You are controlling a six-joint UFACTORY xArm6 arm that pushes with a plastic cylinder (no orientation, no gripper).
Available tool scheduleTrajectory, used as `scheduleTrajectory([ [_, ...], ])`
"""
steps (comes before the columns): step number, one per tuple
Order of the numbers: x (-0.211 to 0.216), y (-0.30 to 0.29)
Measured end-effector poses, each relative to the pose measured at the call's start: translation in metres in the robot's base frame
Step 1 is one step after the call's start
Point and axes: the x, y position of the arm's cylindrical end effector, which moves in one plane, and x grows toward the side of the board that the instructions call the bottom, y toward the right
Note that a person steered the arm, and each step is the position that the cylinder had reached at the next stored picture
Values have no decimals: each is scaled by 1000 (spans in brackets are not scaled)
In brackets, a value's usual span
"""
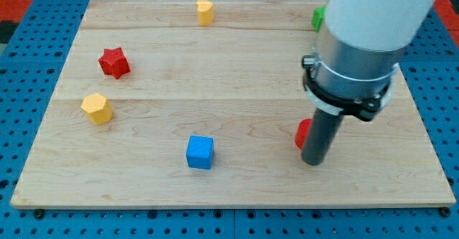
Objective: Push the red circle closer to the green circle
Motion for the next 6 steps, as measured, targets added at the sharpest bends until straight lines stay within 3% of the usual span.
scheduleTrajectory([
  [2, -63, -17],
  [4, -76, 26],
  [6, -135, 39],
])
